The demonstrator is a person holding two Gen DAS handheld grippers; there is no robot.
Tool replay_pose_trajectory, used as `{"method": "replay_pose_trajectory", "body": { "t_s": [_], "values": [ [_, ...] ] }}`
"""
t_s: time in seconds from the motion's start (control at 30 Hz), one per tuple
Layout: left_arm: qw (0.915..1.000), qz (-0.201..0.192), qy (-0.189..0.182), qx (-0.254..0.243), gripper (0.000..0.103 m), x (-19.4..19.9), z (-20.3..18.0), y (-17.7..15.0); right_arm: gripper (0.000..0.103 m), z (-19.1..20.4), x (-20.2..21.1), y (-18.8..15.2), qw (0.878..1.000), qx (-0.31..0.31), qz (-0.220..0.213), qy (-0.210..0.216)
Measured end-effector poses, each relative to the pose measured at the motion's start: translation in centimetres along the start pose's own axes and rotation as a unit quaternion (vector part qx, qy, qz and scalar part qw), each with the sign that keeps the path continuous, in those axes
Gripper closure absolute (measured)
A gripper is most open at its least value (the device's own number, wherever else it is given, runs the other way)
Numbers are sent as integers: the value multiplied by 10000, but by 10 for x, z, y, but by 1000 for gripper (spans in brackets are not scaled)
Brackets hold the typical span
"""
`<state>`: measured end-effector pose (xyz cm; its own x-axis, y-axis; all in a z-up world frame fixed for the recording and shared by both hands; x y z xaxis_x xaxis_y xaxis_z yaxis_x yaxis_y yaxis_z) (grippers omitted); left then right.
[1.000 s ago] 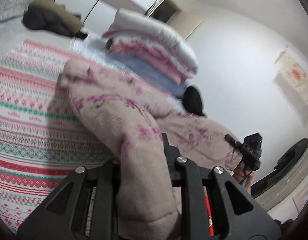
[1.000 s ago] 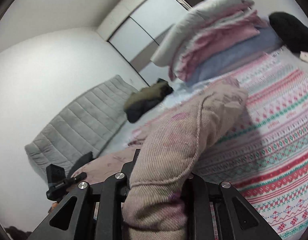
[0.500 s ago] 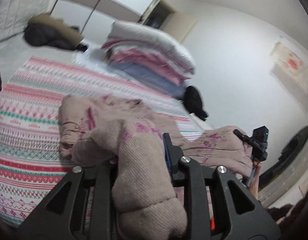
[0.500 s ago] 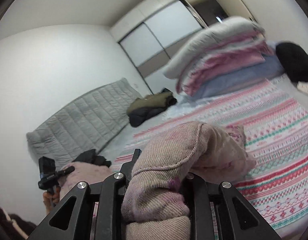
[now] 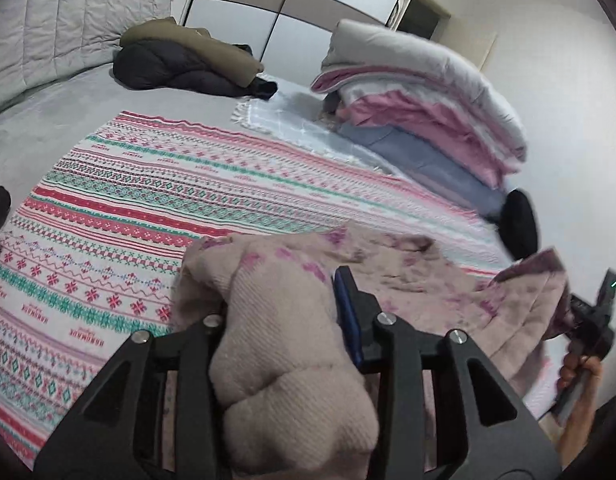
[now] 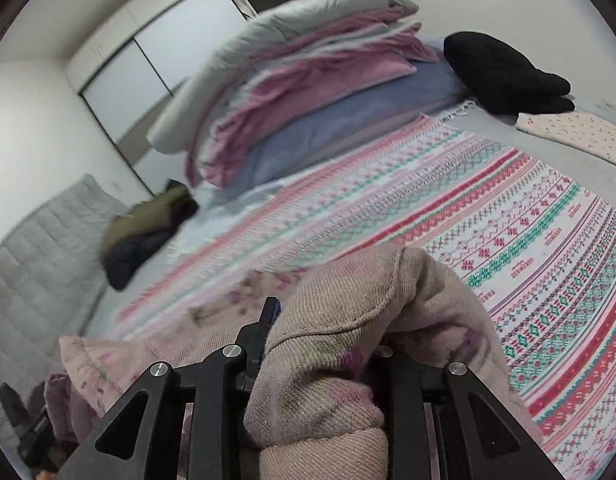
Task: Fold large clothes
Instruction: 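Grasp the jacket hem with the left tool while the right tool grasps the other hem corner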
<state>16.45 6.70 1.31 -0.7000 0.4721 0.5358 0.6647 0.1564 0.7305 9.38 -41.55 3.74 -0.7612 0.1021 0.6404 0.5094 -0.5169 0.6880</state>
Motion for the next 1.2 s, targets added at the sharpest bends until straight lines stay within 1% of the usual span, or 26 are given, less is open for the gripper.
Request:
{"method": "replay_pose_trajectory", "body": {
  "t_s": [0.03, 0.07, 0.1, 0.17, 0.2, 0.23, 0.27, 0.3, 0.37, 0.43, 0.53, 0.57, 0.6, 0.63, 0.67, 0.7, 0.77, 0.83, 0.9, 0.97, 1.0, 1.03, 1.1, 1.13, 1.17, 1.2],
  "values": [
    [9999, 55, 98, -100, 61, -14, 4, -7, 72, 3, -17, -5, 9998, 64, 29, -159],
    [9996, 108, 173, -196, 59, -27, 9, -17, 71, 4, -27, -12, 9996, 121, 57, -254],
    [9993, 147, 231, -266, 54, -36, 13, -24, 69, 4, -39, -21, 9991, 226, 106, -355],
    [9987, 252, 280, -355, 50, -41, 13, -25, 68, 6, -64, -35, 9959, 595, 269, -625],
    [9988, 246, 208, -380, 44, -40, 12, -23, 67, 11, -71, -36, 9933, 802, 330, -757],
    [9989, 239, 87, -384, 39, -35, 9, -22, 67, 15, -71, -35, 9921, 910, 308, -801],
    [9991, 236, 17, -364, 37, -30, 7, -20, 67, 17, -68, -32, 9916, 979, 289, -799],
    [9992, 232, -85, -323, 35, -25, 7, -18, 66, 18, -66, -28, 9922, 959, 315, -738],
    [9990, 198, -233, -331, 33, -16, 4, -16, 63, 9, -61, -21, 9955, 715, 440, -440],
    [9984, 142, -367, -399, 33, -5, 1, -13, 55, -3, -51, -17, 9977, 433, 520, 19],
    [9978, -11, -285, -596, 32, 15, -5, -9, 50, -23, -30, -5, 9935, -117, 720, 869],
    [9976, -123, -207, -656, 30, 22, -7, -8, 50, -26, -22, -1, 9922, -191, 693, 1021],
    [9968, -301, -77, -733, 20, 32, -9, -6, 49, -26, -14, 1, 9916, -192, 630, 1114],
    [9958, -460, 2, -795, 13, 39, -12, -6, 49, -26, -8, 2, 9917, -117, 560, 1153],
    [9941, -629, 63, -885, 12, 48, -13, -5, 49, -23, -2, 1, 9921, 36, 523, 1142],
    [9933, -672, 107, -933, 11, 51, -14, -3, 49, -19, 3, 0, 9925, 200, 512, 1095],
    [9928, -613, 167, -1016, 11, 54, -13, -4, 49, -10, 11, -6, 9926, 602, 499, 932],
    [9928, -503, 149, -1076, 11, 53, -12, -6, 49, -2, 22, -8, 9924, 911, 365, 747],
    [9925, -396, 57, -1157, 11, 50, -13, -7, 48, -4, 31, -4, 9932, 802, 223, 814],
    [9918, -284, -82, -1242, 11, 46, -15, -8, 43, -13, 37, 0, 9931, 497, 148, 1049],
    [9912, -189, -171, -1300, 11, 43, -17, -10, 39, -16, 37, 1, 9932, 467, 135, 1057],
    [9903, -88, -251, -1365, 11, 41, -19, -11, 36, -17, 38, 1, 9938, 513, 107, 978],
    [9886, 62, -365, -1461, 11, 38, -21, -17, 35, -16, 45, -1, 9950, 729, -30, 675],
    [9879, 133, -431, -1483, 11, 37, -23, -19, 35, -14, 46, 0, 9948, 779, -86, 649],
    [9869, 224, -512, -1511, 11, 34, -25, -21, 34, -13, 54, 1, 9939, 817, -196, 710],
    [9855, 336, -575, -1558, 11, 30, -28, -24, 31, -13, 59, 1, 9928, 834, -289, 809]
  ]
}}
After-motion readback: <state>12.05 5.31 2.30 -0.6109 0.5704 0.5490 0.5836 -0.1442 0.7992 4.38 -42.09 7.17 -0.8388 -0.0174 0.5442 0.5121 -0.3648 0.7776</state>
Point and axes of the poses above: each gripper's, at about its wrist camera, not at the fingertips, and x roughly against the way its jaws point, z to its left, y to its top, the point moved 1 cm from there along -x, roughly the way its jaws point, and after that the axes turned 8 degrees about -y, right-handed, at the moved point
